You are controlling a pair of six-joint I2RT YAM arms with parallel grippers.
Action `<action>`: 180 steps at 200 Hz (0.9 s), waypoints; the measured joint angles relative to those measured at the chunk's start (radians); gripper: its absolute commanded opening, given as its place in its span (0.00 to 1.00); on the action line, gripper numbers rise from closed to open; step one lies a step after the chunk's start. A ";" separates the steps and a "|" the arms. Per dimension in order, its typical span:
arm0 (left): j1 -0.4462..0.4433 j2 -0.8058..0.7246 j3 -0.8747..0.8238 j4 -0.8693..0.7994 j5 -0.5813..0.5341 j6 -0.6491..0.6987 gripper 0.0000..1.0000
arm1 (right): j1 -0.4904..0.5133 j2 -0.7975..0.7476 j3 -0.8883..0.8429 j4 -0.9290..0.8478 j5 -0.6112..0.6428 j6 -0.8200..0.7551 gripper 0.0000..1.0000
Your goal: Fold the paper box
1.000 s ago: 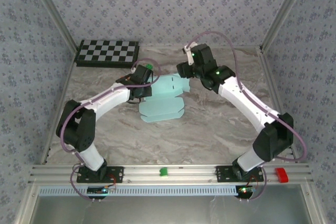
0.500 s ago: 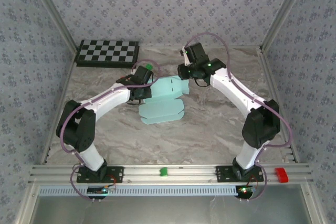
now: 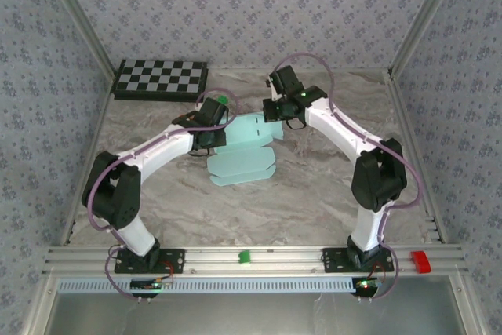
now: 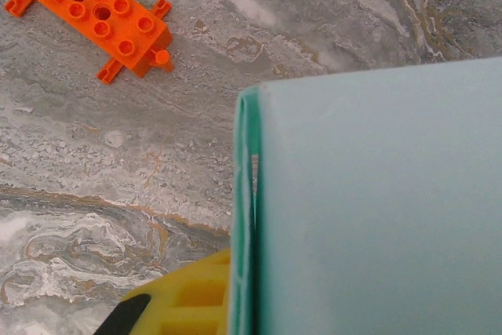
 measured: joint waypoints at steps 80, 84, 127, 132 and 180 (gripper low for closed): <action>0.000 -0.017 0.000 0.000 0.016 -0.010 0.00 | -0.001 0.024 -0.002 0.007 -0.067 0.018 0.05; 0.000 -0.017 0.000 0.000 0.018 -0.010 0.00 | -0.002 0.024 -0.006 0.015 -0.076 0.023 0.04; 0.000 -0.017 0.000 0.000 0.023 -0.028 0.00 | -0.011 0.024 -0.052 0.081 -0.147 0.079 0.04; 0.000 -0.017 0.000 0.000 0.022 -0.032 0.00 | -0.013 0.024 -0.057 0.089 -0.153 0.084 0.04; 0.000 -0.017 0.000 0.009 0.030 -0.082 0.00 | -0.018 0.023 -0.110 0.183 -0.219 0.163 0.03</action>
